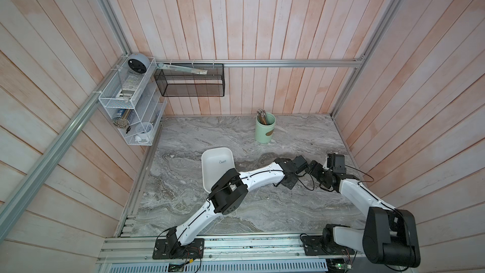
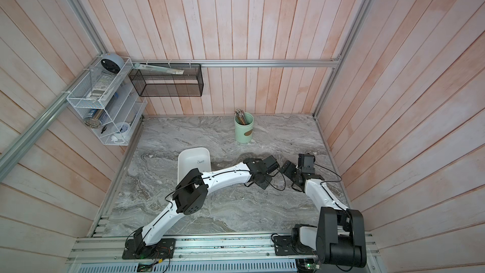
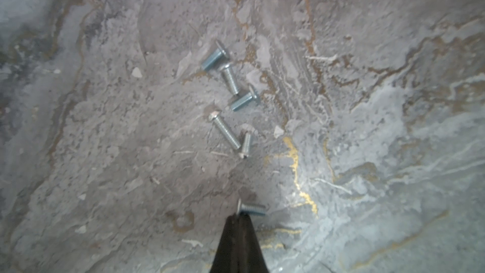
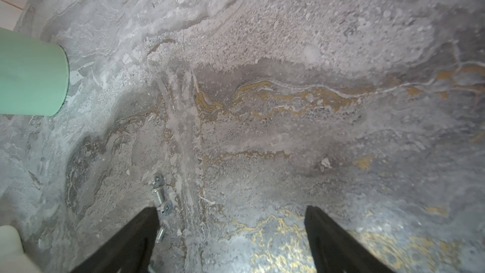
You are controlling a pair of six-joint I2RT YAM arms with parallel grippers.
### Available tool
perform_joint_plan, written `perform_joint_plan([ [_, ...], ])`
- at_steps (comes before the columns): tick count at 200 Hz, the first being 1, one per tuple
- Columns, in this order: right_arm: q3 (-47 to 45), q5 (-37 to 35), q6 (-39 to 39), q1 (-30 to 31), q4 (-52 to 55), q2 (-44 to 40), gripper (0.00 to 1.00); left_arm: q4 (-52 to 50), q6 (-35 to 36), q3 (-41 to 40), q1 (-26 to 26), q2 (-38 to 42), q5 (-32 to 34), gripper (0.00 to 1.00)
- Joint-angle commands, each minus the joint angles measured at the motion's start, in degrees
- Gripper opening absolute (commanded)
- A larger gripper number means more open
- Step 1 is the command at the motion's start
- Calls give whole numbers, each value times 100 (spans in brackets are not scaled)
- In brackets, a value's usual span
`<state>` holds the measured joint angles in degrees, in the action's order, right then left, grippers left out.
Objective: Put the screws on the desktop into the storage box
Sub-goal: Pick up the screw from the center of the board, then place the screw in the storage box.
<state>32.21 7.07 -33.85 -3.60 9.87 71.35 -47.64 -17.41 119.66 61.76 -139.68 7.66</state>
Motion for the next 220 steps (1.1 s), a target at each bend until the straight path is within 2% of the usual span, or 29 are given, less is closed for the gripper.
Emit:
perform_joint_plan([
  [1,158,101,36,-37,104,88,94,254,-109,-211,-32,529,124,0],
  [25,180,158,51,-39,107,167,94,445,-206,-682,-82,1032,131,0],
  [70,351,582,385,-38,274,373,92,826,-420,-2256,-471,2451,183,0],
  [76,373,649,423,-37,279,402,91,876,-448,-2496,-740,2676,175,0],
  [119,445,921,451,-36,231,598,88,948,-482,-4049,-1420,4177,358,0],
  [152,571,1207,517,-33,302,700,87,1143,-627,-5176,-2265,5089,284,0],
  [186,685,1195,602,110,434,774,85,1145,-797,-5838,-2913,5359,372,0],
  [220,827,1125,745,306,615,724,85,1046,-1040,-5971,-3157,5061,341,0],
])
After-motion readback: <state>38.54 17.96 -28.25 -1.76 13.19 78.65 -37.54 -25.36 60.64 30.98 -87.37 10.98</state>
